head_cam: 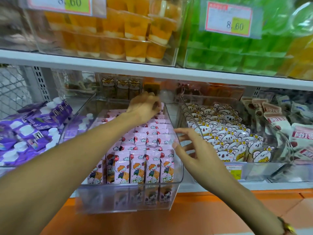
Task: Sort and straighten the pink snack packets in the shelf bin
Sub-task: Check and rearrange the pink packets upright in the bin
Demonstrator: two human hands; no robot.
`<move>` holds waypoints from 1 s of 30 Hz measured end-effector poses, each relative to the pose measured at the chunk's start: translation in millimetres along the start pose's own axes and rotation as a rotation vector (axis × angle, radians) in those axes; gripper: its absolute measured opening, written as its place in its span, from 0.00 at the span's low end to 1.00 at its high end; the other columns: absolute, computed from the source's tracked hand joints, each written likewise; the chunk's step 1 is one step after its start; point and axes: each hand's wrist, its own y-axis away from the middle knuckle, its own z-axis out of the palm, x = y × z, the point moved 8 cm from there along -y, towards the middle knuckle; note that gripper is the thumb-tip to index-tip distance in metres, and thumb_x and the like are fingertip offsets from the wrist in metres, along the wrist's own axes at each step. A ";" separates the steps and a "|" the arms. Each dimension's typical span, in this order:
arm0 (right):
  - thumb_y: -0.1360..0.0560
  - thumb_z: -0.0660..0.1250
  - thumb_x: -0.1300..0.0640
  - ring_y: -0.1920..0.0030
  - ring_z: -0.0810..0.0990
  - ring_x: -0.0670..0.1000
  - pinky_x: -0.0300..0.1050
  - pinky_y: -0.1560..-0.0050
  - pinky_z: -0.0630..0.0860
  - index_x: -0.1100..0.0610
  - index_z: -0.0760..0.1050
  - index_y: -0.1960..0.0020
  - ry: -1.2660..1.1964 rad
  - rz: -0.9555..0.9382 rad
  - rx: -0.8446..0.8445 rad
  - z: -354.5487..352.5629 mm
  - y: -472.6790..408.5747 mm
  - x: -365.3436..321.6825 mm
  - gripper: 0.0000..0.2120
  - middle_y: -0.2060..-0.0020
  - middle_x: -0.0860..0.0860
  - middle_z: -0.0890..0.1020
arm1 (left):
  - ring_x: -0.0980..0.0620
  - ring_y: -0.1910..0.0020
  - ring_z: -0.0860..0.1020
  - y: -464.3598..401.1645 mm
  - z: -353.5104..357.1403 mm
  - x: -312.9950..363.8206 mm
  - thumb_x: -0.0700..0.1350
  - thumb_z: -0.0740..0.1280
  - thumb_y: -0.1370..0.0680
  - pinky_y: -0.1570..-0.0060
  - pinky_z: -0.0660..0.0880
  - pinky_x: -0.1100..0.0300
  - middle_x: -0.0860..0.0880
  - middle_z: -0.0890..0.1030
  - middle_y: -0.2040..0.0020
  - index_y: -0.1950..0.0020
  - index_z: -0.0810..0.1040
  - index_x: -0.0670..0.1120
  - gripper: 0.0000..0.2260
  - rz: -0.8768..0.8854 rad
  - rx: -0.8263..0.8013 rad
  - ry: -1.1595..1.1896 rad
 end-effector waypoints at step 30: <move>0.21 0.60 0.47 0.38 0.68 0.39 0.27 0.41 0.62 0.48 0.68 0.32 -0.034 -0.258 0.124 13.9 9.6 -90.0 0.18 0.39 0.42 0.72 | 0.62 0.63 0.82 150.4 -91.3 -8.2 0.45 0.62 0.19 0.65 0.78 0.67 0.55 0.83 0.62 0.44 0.77 0.43 0.08 -0.441 0.408 1.224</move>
